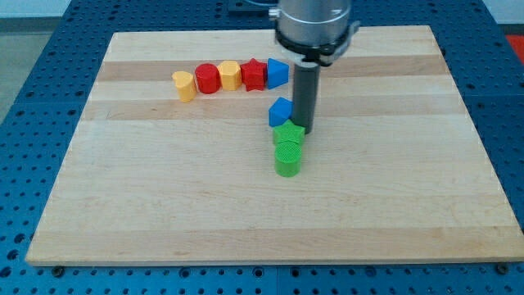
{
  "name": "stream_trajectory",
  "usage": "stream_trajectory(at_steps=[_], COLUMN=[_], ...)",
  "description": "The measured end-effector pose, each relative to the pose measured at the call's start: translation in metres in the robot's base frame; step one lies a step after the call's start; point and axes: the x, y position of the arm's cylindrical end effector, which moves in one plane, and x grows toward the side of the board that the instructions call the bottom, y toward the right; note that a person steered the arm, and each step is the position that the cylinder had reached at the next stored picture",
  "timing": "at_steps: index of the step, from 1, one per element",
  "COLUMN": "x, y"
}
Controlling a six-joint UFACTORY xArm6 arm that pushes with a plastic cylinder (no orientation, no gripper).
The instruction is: Move blue cube below yellow hexagon
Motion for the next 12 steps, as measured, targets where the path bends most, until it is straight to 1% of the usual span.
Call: stream_trajectory(at_steps=[3,5,6,8,10,12], x=[-0.001,0.000,0.001,-0.017,-0.017,-0.017], y=[-0.048,0.004,0.005,0.005,0.001,-0.037])
